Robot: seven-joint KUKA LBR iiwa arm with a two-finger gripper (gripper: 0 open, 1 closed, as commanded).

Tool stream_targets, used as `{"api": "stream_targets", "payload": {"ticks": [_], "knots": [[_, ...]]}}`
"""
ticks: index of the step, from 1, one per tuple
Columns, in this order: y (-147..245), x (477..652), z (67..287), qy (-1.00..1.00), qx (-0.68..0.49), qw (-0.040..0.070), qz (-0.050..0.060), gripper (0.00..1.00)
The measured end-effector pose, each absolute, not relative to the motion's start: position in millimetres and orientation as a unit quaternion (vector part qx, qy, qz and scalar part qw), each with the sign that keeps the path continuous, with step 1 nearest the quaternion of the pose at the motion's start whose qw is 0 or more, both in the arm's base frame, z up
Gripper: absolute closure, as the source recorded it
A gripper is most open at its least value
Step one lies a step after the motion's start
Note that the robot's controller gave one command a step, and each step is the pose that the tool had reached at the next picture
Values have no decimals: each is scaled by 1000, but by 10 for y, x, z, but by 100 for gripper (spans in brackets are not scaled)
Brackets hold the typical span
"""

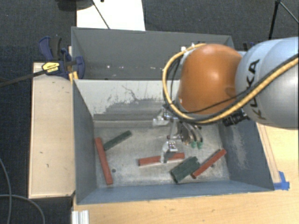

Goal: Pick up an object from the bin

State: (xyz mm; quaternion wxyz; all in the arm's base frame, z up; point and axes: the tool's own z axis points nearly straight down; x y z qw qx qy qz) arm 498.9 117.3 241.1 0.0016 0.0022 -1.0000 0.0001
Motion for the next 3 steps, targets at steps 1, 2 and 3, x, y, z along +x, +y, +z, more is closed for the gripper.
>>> {"api": "stream_targets", "payload": {"ticks": [1,2,3], "knots": [[1165,4986,2544,-1000,4,-2,-1,0],[977,4985,2146,-1000,-9,-3,-1,0],[822,5173,1577,-1000,13,-4,-1,0]]}}
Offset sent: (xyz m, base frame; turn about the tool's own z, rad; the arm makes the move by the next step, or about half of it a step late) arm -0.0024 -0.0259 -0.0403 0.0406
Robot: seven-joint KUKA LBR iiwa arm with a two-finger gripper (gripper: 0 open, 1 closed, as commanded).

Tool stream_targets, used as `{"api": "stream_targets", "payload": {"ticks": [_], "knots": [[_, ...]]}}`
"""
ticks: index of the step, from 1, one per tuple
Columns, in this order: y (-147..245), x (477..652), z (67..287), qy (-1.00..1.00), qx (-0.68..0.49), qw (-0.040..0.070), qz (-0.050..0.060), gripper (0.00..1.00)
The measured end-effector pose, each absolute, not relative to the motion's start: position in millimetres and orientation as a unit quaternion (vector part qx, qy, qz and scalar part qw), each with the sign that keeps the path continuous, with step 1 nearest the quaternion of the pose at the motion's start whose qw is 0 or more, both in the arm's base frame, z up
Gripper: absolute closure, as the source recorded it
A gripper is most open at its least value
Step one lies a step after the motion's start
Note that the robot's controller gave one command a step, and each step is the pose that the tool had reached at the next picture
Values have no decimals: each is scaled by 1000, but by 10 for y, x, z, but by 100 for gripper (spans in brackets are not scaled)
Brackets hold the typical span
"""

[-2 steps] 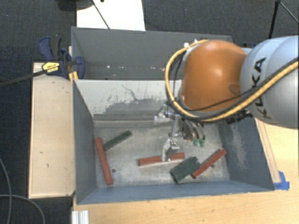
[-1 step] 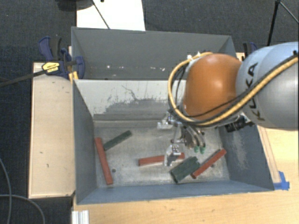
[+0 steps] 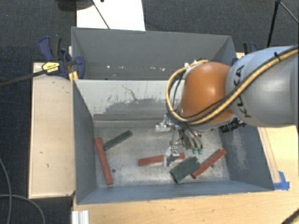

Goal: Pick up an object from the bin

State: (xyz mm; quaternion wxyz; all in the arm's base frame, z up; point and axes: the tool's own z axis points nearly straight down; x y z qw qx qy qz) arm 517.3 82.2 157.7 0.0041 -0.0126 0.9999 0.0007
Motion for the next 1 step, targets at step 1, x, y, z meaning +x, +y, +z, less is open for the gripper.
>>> {"api": "stream_targets", "payload": {"ticks": [1], "knots": [[412,5076,762,1000,-4,5,1,100]]}}
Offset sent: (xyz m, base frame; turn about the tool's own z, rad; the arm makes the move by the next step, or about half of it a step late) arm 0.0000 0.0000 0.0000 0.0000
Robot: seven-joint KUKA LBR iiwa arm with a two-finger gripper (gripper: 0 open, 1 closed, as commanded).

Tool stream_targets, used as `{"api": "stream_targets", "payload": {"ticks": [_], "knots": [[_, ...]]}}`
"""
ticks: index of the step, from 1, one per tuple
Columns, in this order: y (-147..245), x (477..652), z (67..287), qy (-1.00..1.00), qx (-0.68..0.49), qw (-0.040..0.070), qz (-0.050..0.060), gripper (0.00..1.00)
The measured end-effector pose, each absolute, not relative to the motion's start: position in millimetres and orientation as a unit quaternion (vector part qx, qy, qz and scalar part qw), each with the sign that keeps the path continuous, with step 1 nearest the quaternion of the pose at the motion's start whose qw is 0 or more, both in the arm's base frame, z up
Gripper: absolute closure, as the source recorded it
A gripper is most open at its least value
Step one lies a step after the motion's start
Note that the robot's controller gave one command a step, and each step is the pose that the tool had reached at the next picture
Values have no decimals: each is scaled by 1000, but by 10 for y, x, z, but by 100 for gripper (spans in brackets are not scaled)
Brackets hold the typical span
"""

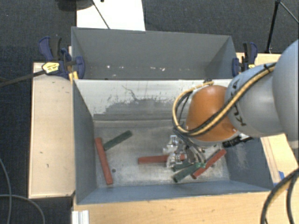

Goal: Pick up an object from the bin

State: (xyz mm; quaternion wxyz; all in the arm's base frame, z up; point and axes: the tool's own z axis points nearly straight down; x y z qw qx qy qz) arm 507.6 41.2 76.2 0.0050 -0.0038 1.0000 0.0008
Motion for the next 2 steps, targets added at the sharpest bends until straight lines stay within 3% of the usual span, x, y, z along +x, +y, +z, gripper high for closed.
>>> {"api": "stream_targets", "payload": {"ticks": [1,2], "knots": [[412,5076,762,1000,-3,5,1,100],[362,5021,2298,999,-35,3,0,100]]}}
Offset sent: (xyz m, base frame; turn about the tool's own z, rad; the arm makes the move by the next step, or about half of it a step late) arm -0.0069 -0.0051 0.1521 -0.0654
